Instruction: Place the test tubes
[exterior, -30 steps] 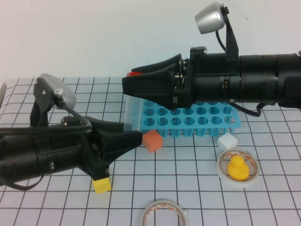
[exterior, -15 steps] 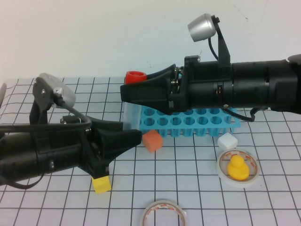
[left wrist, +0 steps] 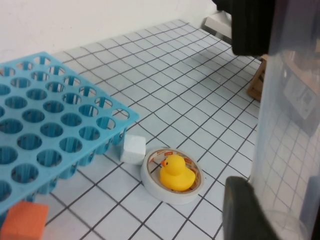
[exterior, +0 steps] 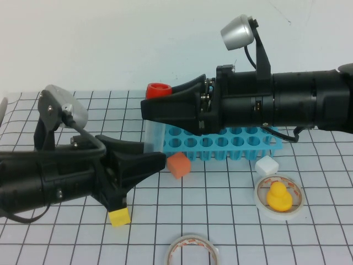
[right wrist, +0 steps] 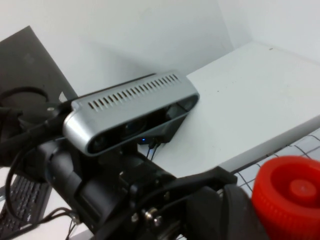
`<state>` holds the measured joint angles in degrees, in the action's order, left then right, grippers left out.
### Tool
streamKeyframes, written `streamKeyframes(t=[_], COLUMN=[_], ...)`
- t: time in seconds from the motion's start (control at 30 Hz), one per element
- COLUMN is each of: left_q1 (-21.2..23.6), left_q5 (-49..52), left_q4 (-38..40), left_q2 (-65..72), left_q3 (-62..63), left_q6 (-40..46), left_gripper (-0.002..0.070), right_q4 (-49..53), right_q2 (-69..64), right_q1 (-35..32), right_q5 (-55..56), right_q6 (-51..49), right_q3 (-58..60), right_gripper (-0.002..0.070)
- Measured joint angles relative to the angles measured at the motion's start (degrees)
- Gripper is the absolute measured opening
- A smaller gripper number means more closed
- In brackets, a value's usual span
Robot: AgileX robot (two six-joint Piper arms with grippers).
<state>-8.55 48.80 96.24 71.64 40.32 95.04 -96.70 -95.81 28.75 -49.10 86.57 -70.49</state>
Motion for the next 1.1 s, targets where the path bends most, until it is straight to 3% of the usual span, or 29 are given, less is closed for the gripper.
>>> streamKeyframes(t=[0.23, 0.47, 0.57, 0.67, 0.73, 0.8, 1.1], left_q1=[0.0, 0.6, 2.6, 6.7, 10.6, 13.8, 15.1], left_q5=[2.0, 1.7, 0.7, -1.3, -2.2, -3.3, -11.0], left_q4=[0.0, 0.0, -0.1, -3.5, -7.4, -10.2, -20.6], left_q2=[0.0, 0.0, 0.0, -0.4, -1.7, -3.7, -19.4], left_q3=[0.0, 0.0, 0.0, 0.0, 0.0, 0.0, -10.2], left_q6=[4.9, 6.8, 7.8, 6.1, 3.1, 0.9, -6.2], left_gripper=[0.0470, 0.0512, 0.0459, 0.0288, 0.0133, 0.0056, 0.0001], right_q4=[0.0, 0.1, -0.1, -0.3, -0.6, -0.7, -0.7], right_q2=[0.0, 3.6, 6.0, 8.3, 9.2, 9.7, 9.7], right_q1=[0.0, 0.1, 0.1, 0.1, 0.1, 0.1, 0.1], right_q5=[-0.3, 13.7, 19.0, 21.3, 21.6, 21.7, 21.7], right_q6=[7.3, 15.1, 17.3, 18.1, 18.3, 18.3, 18.4], right_q3=[-0.1, -0.1, -0.1, -0.1, -0.1, -0.1, -0.1], right_gripper=[0.0275, 0.0275, 0.0275, 0.0275, 0.0275, 0.0275, 0.0275])
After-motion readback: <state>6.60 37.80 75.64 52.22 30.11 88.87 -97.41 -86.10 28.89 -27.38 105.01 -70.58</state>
